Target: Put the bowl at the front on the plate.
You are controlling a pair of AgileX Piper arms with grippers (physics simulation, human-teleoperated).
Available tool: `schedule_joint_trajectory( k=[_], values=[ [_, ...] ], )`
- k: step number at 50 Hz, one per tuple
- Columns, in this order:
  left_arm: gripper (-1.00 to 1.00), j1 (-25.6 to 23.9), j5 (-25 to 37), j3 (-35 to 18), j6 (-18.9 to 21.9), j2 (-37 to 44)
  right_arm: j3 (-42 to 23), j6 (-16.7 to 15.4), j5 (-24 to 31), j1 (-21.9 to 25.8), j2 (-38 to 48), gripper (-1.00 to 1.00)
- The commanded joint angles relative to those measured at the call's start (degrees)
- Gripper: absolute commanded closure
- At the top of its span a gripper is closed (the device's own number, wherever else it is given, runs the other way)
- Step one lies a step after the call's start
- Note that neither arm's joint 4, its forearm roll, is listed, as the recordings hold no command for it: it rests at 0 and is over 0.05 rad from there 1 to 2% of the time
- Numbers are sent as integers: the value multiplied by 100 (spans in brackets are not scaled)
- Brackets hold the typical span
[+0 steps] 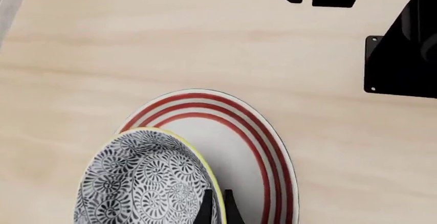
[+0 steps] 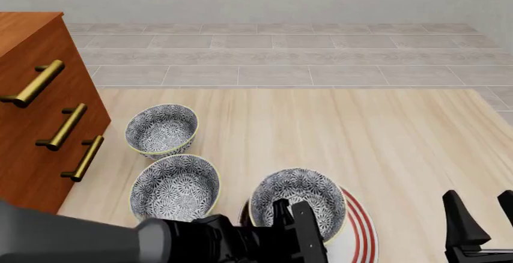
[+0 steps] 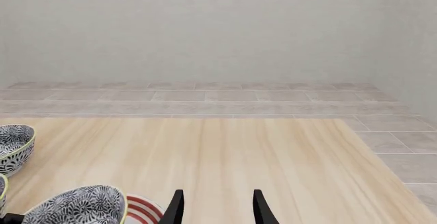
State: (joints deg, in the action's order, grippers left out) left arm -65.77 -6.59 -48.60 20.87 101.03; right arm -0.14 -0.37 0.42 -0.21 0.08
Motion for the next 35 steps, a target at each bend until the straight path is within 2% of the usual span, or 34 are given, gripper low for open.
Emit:
schedule_joint_trajectory(
  k=[1, 35],
  values=[
    [100, -82, 42, -48, -98, -18, -4, 4, 5, 8, 0, -100],
    [100, -16, 20, -59, -56, 114, -8, 40, -9, -21, -1, -100]
  ],
)
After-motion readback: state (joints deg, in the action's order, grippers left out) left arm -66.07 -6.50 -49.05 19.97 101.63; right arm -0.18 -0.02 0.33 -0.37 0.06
